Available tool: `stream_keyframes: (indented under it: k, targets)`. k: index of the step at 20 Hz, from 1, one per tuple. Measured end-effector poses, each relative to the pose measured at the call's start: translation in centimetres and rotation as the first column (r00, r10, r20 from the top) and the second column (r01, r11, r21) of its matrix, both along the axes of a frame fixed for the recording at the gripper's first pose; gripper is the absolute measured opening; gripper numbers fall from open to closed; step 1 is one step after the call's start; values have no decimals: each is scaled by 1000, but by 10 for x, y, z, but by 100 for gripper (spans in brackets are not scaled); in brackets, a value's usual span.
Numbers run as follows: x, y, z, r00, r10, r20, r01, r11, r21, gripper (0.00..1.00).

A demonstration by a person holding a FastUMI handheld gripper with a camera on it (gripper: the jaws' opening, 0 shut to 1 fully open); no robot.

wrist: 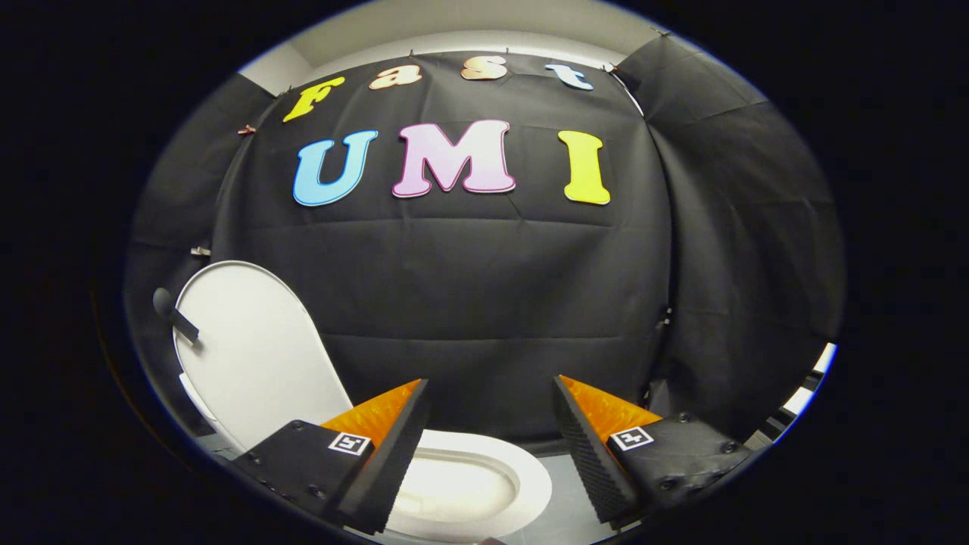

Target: Open the toilet lid.

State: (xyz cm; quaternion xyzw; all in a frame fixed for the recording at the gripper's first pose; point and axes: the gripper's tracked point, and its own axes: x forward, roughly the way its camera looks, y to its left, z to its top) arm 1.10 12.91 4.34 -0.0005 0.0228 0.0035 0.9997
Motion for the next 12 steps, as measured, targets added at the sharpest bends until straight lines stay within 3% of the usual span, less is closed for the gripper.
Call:
stream_keyframes:
  k: [12]
  targets:
    - [-3, 8, -3, 1000, 15, 8, -15, 999, -31, 99]
